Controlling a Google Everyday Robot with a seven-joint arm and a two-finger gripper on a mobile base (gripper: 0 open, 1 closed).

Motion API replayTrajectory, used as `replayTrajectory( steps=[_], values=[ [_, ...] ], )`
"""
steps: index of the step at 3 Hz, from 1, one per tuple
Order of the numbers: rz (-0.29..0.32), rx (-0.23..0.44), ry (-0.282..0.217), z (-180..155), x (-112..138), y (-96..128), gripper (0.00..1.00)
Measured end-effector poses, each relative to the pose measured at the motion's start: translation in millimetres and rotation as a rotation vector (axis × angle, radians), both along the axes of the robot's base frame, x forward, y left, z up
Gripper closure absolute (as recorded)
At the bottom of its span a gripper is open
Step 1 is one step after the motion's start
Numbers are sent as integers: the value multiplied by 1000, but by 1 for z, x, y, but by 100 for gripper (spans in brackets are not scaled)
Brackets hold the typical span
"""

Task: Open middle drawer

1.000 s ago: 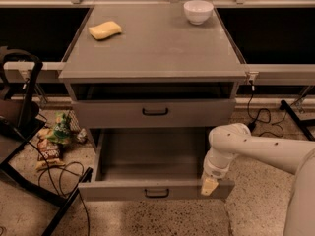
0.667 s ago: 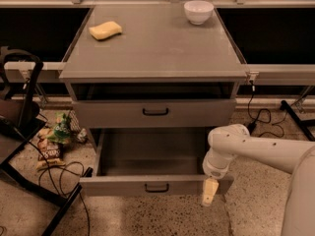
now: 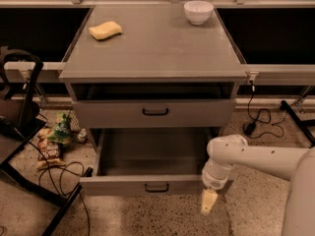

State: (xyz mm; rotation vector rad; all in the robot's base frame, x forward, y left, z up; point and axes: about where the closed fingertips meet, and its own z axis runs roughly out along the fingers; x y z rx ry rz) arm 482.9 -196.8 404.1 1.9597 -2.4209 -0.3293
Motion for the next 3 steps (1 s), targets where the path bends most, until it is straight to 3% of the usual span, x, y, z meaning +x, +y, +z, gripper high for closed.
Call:
replayTrajectory(
  steps=[1, 2, 3],
  values=[
    [0, 0, 0, 6, 0, 0, 43],
    [10, -27, 46, 6, -34, -1, 64],
    [10, -27, 47, 6, -33, -1, 93]
  ],
)
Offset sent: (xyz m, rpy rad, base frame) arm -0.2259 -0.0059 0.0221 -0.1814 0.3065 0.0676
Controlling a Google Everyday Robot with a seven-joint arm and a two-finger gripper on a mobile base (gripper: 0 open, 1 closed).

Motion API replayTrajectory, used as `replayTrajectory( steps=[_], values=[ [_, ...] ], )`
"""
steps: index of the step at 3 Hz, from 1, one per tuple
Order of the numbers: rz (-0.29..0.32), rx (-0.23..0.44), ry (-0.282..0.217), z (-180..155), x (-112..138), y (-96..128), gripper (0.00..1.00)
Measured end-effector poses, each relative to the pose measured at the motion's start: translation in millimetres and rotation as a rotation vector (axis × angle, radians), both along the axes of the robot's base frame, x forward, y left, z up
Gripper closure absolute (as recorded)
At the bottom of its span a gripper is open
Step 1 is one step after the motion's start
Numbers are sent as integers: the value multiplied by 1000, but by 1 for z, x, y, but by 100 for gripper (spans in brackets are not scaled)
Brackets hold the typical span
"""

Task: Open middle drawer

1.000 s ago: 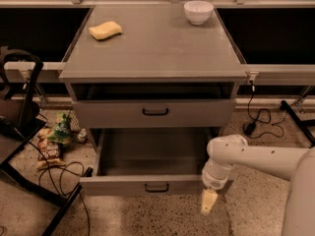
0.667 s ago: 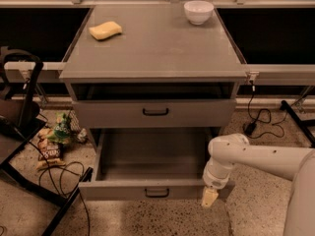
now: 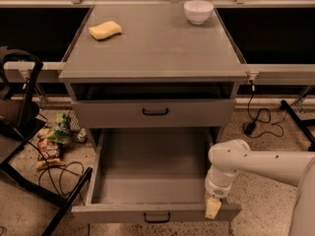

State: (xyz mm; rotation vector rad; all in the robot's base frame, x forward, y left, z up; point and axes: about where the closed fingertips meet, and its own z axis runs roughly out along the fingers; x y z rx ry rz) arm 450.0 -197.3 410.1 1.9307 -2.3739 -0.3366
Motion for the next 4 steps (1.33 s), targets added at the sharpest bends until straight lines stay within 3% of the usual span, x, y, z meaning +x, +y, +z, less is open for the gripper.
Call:
replayTrajectory(
  steps=[4],
  values=[
    [0, 0, 0, 0, 0, 0, 0]
  ],
)
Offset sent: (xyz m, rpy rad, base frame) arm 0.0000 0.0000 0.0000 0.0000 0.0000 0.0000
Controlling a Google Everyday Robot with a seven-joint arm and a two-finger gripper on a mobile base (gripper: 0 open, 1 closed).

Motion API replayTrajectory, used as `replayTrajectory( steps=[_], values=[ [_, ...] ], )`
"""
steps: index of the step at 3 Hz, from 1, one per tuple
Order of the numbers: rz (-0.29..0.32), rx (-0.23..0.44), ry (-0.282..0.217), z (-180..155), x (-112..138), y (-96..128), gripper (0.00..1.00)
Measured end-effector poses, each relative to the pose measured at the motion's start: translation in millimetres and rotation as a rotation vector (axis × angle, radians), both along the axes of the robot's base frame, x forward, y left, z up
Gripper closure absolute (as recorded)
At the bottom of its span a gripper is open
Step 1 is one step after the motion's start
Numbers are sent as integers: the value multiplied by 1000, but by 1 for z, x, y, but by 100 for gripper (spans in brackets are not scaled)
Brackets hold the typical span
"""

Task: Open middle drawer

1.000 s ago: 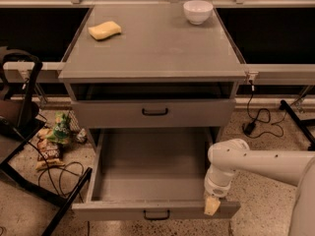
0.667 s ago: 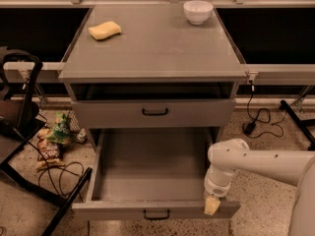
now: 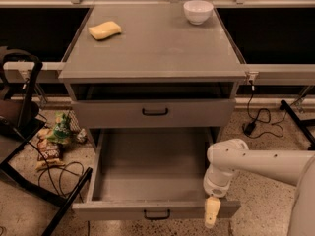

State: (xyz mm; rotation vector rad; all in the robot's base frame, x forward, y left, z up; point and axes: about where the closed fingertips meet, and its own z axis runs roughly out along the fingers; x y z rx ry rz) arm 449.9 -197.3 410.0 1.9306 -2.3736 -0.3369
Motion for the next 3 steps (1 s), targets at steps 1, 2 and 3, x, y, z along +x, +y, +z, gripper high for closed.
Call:
replayTrajectory(
  steps=[1, 2, 3],
  values=[
    [0, 0, 0, 0, 0, 0, 0],
    [-12, -46, -41, 43, -7, -1, 0],
    [-11, -112, -95, 115, -26, 3, 0]
  ],
)
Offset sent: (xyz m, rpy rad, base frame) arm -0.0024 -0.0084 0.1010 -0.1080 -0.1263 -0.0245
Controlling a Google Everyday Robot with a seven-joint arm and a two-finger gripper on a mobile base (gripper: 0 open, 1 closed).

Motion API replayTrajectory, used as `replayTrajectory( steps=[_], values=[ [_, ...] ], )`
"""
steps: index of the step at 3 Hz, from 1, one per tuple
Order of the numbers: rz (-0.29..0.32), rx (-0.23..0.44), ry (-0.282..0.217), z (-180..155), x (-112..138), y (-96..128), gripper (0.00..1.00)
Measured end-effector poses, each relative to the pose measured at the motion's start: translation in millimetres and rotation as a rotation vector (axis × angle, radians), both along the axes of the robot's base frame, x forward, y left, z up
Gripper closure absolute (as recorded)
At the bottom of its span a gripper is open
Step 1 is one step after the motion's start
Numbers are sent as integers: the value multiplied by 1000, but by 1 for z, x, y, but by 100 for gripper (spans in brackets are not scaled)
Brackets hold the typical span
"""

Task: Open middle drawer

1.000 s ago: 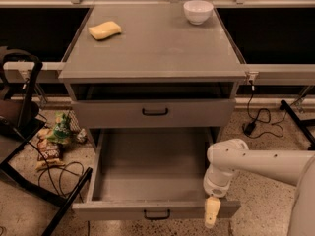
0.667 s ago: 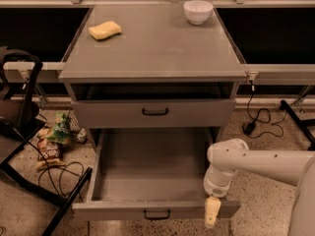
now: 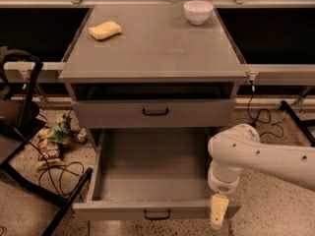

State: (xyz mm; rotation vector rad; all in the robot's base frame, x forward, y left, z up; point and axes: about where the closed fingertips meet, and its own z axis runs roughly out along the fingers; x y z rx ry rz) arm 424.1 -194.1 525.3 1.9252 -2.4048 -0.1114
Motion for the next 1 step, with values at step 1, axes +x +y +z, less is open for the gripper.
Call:
replayTrajectory(
  steps=[1],
  values=[
    [-47, -85, -79, 93, -20, -1, 0]
  ],
)
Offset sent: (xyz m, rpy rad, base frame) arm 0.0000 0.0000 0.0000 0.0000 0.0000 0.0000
